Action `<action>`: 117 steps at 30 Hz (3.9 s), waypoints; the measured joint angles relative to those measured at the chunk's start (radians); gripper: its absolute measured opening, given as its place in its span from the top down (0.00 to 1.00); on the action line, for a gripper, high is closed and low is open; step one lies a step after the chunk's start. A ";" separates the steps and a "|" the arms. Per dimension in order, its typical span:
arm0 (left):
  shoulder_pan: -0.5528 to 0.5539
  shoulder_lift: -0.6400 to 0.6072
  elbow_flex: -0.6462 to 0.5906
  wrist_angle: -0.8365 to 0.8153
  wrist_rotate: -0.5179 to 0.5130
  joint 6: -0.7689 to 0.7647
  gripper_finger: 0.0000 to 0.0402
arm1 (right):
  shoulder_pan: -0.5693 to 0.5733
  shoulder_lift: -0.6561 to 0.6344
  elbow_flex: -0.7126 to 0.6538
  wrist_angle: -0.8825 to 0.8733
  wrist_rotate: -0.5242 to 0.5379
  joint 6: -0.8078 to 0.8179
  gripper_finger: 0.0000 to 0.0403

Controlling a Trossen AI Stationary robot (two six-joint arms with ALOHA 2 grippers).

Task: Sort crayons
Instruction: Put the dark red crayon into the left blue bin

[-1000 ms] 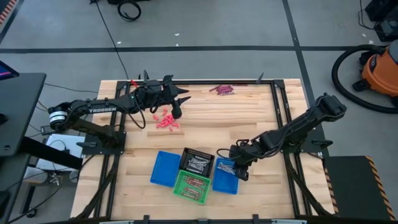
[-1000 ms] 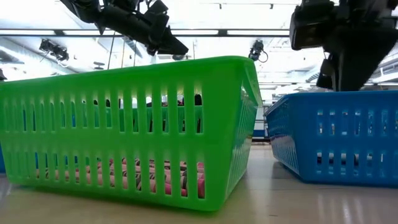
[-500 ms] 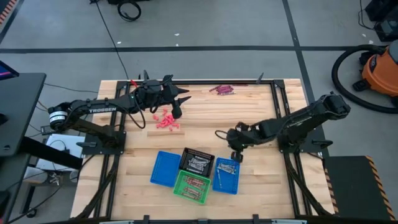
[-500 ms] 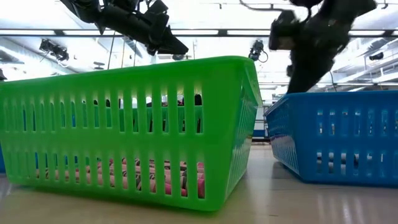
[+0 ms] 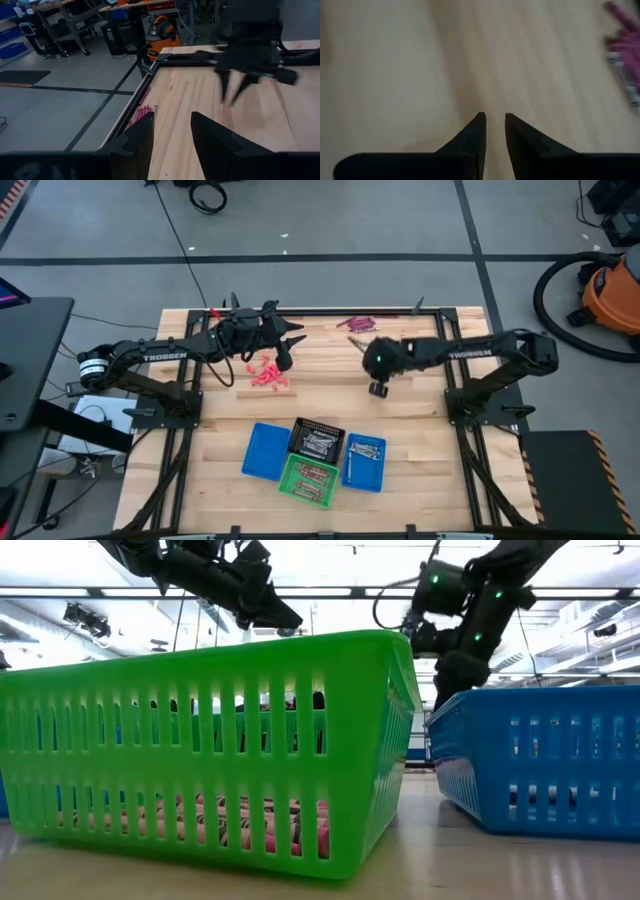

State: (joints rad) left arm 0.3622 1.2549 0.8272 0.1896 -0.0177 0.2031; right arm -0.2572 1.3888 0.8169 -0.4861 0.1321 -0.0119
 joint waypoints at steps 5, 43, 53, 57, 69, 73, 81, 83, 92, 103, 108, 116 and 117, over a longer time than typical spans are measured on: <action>0.000 0.000 0.000 0.000 0.000 0.000 0.65 | -0.164 0.000 0.000 0.024 -0.043 -0.130 0.80; 0.000 0.003 0.000 0.008 0.000 0.002 0.65 | -0.727 0.525 0.407 -0.048 -0.122 -0.303 0.80; 0.000 0.003 0.000 0.001 0.000 0.008 0.65 | -0.670 0.415 0.405 -0.337 -0.149 -0.285 0.80; 0.000 0.003 0.000 0.001 0.000 0.009 0.65 | -0.622 0.374 0.405 -0.330 -0.087 -0.320 0.80; 0.000 0.003 0.000 -0.016 0.000 0.010 0.65 | -0.651 0.377 0.298 -0.023 -0.053 -0.489 0.80; 0.000 0.003 0.000 -0.016 0.000 0.010 0.65 | -0.682 0.406 0.298 -0.016 -0.112 -0.494 0.80; 0.000 0.003 0.000 -0.022 0.000 0.010 0.65 | -0.690 0.517 0.333 -0.032 -0.076 -0.529 0.80; 0.000 0.003 0.000 -0.033 0.000 0.017 0.65 | -0.681 0.517 0.348 -0.067 -0.079 -0.530 0.80; 0.000 0.003 0.000 -0.031 -0.001 0.044 0.65 | -0.654 0.504 0.391 -0.200 -0.081 -0.463 0.87; 0.000 0.003 0.000 -0.056 -0.005 0.029 0.65 | -0.641 0.504 0.381 -0.202 -0.090 -0.417 0.98; 0.000 0.003 0.000 -0.073 -0.005 0.026 0.65 | -0.612 0.497 0.378 -0.207 -0.044 -0.410 0.99; 0.000 0.003 0.000 -0.076 -0.005 0.025 0.65 | -0.584 0.432 0.376 -0.239 -0.036 -0.394 0.99; 0.000 0.003 0.000 -0.076 -0.005 0.026 0.65 | -0.580 0.421 0.376 -0.246 -0.035 -0.386 0.99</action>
State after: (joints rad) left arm 0.3626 1.2575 0.8268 0.1132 -0.0227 0.2291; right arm -0.8374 1.8093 1.1931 -0.7325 0.0967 -0.3982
